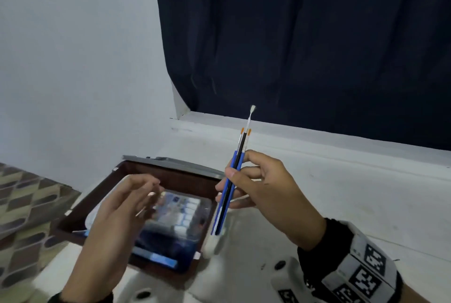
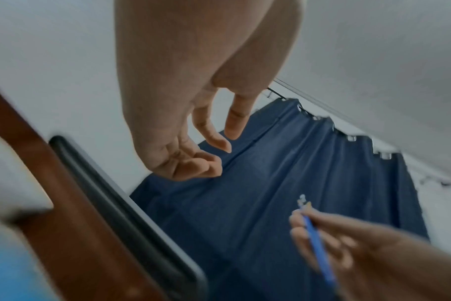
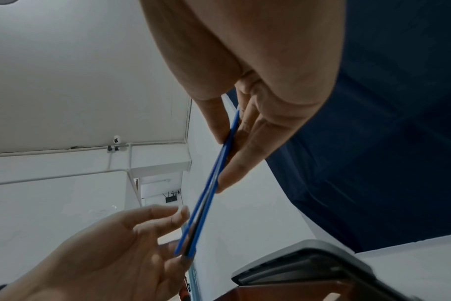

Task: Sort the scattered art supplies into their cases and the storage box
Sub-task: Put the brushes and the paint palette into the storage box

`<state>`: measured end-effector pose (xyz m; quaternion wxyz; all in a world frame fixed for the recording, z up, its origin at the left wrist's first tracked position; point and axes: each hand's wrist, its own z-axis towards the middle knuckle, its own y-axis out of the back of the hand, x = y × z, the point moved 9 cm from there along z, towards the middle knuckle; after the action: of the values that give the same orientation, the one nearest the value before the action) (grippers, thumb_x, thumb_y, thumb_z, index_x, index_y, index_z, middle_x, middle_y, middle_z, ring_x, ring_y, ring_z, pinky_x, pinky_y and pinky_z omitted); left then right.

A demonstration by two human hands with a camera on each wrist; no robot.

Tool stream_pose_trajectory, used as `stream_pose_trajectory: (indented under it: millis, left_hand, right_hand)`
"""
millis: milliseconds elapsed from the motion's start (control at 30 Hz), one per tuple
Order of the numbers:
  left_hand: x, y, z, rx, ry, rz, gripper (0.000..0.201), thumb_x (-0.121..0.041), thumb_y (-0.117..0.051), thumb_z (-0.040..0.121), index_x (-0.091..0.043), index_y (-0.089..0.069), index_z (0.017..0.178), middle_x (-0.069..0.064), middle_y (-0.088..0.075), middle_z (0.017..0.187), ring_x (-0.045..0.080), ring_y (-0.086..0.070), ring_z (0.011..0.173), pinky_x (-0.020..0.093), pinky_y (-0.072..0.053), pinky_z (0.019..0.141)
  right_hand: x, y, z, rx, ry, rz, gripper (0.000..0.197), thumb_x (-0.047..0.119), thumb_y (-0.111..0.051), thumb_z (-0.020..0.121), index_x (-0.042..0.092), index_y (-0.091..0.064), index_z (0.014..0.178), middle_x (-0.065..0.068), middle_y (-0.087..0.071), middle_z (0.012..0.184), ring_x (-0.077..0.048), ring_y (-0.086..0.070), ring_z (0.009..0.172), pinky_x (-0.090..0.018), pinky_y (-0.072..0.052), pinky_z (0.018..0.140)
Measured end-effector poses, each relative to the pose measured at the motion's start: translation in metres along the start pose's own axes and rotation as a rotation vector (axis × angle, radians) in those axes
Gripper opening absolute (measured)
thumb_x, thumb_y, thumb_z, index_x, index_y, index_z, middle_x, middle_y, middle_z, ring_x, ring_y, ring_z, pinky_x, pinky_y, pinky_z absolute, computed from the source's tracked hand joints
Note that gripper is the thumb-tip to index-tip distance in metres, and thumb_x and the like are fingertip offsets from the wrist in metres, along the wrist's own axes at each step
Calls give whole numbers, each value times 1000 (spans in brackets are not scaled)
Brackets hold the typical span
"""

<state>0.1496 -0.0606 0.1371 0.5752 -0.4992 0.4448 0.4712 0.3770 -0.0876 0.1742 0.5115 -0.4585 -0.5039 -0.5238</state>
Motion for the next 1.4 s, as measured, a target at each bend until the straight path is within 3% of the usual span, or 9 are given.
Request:
stream_pose_trajectory:
  millis: [100, 200, 333, 567, 800, 933, 1100, 1233, 1400]
  left_hand:
    - [-7, 60, 19, -46, -184, 368, 11, -21, -60, 97, -14, -67, 94, 0, -71, 94, 22, -66, 91, 36, -50, 75]
    - [-3, 101, 44, 19, -303, 662, 22, -37, -57, 97, -18, -65, 104, -5, -70, 101, 12, -65, 96, 33, -50, 82]
    - [8, 127, 73, 92, -393, 812, 13, -24, -54, 100, -26, -63, 109, -13, -66, 109, 7, -63, 105, 28, -50, 88]
    - [19, 141, 85, 89, -358, 643, 18, -41, -37, 107, -55, -43, 116, -26, -61, 112, -4, -59, 104, 16, -48, 80]
    - [28, 150, 89, 121, -382, 616, 21, -47, -38, 101, -43, -43, 121, -10, -61, 115, 11, -62, 107, 42, -55, 88]
    - [32, 150, 90, 146, -382, 640, 30, -47, -37, 102, -33, -44, 128, -10, -60, 117, 9, -61, 109, 44, -55, 89]
    - [32, 147, 89, 150, -403, 681, 27, -40, -34, 106, -29, -44, 129, -9, -60, 115, 6, -60, 105, 40, -56, 85]
    - [31, 151, 89, 121, -403, 651, 31, -42, -35, 103, -27, -47, 127, -8, -61, 115, 7, -60, 107, 36, -55, 85]
    - [31, 149, 88, 116, -405, 677, 23, -36, -39, 106, -28, -49, 124, -9, -60, 115, -6, -57, 107, 12, -47, 84]
  right_hand:
    - [-2, -42, 23, 107, -51, -81, 20, 18, -57, 99, -1, -57, 105, -14, -76, 90, -28, -74, 77, -40, -62, 73]
    - [-6, -82, 49, 187, -97, -189, 16, 19, -58, 99, 3, -58, 103, -14, -75, 92, -31, -74, 80, -35, -61, 68]
    - [-23, -129, 88, 260, -163, -379, 14, 17, -60, 97, 3, -58, 100, -17, -74, 92, -30, -74, 80, -32, -60, 66]
    - [-66, -194, 129, 433, -369, -621, 21, 14, -58, 99, -6, -60, 103, -17, -75, 92, -25, -72, 72, -35, -61, 67]
    - [-100, -220, 149, 495, -546, -750, 16, 10, -63, 95, -5, -60, 93, -27, -71, 93, -28, -68, 57, -38, -62, 58]
    - [-109, -223, 156, 466, -592, -751, 21, 14, -65, 94, -7, -59, 93, -32, -70, 95, -42, -71, 76, -43, -62, 67]
    - [-104, -223, 160, 379, -587, -614, 25, 14, -69, 91, -8, -67, 101, -22, -74, 90, -30, -75, 72, -32, -60, 56]
    - [-97, -222, 155, 367, -565, -557, 25, 12, -67, 92, -10, -66, 104, -23, -74, 91, -32, -75, 79, -38, -63, 68]
    - [-83, -218, 147, 368, -465, -593, 26, 14, -68, 92, 2, -63, 114, -16, -73, 101, -28, -75, 83, -42, -62, 73]
